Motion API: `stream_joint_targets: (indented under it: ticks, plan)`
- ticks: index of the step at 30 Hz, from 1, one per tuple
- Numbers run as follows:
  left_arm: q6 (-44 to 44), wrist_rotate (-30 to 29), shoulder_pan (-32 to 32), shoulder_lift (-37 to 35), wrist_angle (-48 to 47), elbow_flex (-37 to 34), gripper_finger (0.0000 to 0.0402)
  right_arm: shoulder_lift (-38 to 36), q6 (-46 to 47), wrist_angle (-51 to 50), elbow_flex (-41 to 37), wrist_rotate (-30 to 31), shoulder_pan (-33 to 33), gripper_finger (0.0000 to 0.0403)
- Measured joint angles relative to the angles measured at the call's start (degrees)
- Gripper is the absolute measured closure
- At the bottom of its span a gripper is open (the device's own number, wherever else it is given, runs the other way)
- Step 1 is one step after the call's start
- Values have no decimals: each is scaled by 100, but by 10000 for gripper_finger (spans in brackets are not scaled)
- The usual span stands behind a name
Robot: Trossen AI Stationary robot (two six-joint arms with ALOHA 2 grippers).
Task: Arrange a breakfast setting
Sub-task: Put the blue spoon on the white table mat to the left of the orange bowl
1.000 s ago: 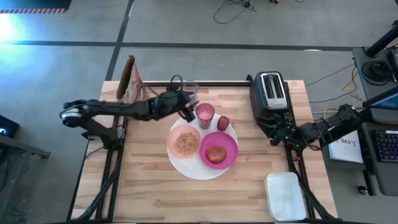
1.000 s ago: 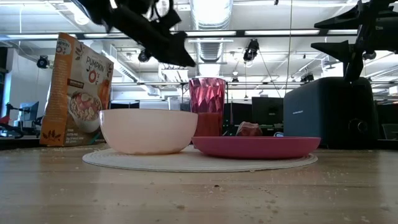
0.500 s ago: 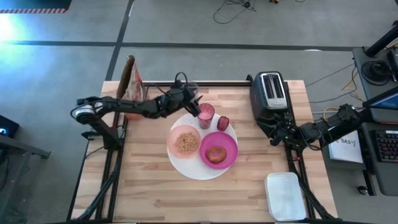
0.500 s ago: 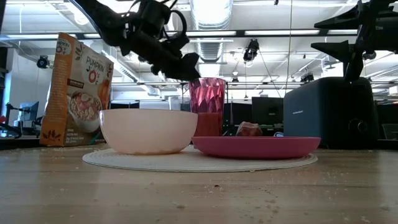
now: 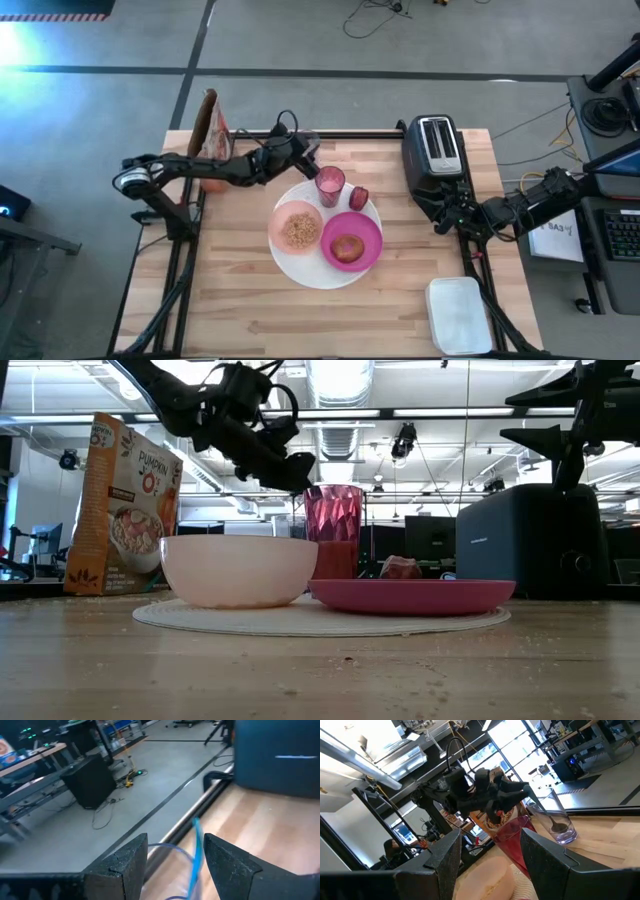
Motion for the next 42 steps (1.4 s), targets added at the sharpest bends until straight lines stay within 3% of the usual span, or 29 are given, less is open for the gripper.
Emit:
stream_joint_targets:
  ticks: [7, 33, 42]
  plan:
    - [-111, 611, 234, 7, -15, -4, 231, 0, 0, 0, 0, 0, 0, 211]
    - [-106, 1394, 324, 77, -99, -18, 307, 0, 0, 0, 0, 0, 0, 211]
    - [-102, 1392, 406, 304, -61, -18, 366, 0, -1, 0, 0, 0, 1, 211]
